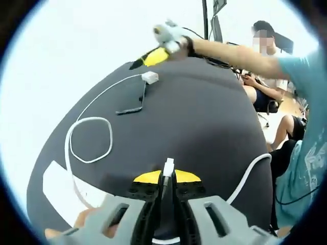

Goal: Connect the charging cable to the phone, plug the charger into the socket, and turn on the power strip switch to charge the phone.

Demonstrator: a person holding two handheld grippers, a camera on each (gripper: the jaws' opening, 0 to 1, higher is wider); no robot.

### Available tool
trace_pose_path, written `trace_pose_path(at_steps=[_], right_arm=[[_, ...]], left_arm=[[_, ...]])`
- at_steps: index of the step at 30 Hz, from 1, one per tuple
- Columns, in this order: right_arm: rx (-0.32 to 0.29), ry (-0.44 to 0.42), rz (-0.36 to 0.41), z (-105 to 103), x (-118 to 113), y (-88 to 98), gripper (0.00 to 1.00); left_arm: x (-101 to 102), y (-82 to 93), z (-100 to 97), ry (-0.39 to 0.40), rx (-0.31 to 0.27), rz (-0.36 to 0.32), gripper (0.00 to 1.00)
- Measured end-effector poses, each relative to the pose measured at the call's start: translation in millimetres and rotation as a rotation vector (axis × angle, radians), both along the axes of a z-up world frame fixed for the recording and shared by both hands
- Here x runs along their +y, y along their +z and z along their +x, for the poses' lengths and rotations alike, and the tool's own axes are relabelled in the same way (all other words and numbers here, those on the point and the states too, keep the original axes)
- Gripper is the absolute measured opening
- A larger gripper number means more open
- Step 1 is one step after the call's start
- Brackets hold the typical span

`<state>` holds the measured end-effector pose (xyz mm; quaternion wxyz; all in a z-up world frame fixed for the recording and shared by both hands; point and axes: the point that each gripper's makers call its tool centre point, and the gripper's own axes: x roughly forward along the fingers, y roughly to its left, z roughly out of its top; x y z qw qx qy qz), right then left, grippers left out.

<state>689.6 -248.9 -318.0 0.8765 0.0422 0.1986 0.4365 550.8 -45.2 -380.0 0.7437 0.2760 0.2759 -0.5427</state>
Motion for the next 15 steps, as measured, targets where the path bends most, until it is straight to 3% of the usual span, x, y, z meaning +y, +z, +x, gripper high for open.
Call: trace_pose_path(at_steps=[3, 4, 8, 11, 15], right_arm=[[0.040, 0.081, -0.113, 8, -2, -15.4, 0.93], [0.093, 0.114, -0.152, 9, -3, -25.9, 0.93], [0.163, 0.160, -0.255, 18, -8, -57.4, 0.93], [0.163, 0.152, -0.270, 29, -11, -70.2, 0.93], [0.191, 0.169, -0.229, 29, -7, -79.5, 0.93]], left_arm=[[-2, 0.8, -2.3, -0.011, 0.011, -0.001, 0.04], [-3, 2.4, -3.6, -0.016, 0.017, -0.004, 0.04], [-4, 2.3, -6.9, -0.036, 0.012, 0.014, 0.04], [-4, 0.7, -9.2, -0.054, 0.012, 0.020, 0.04], [-4, -3.5, -6.2, -0.055, 0.018, 0.027, 0.04]])
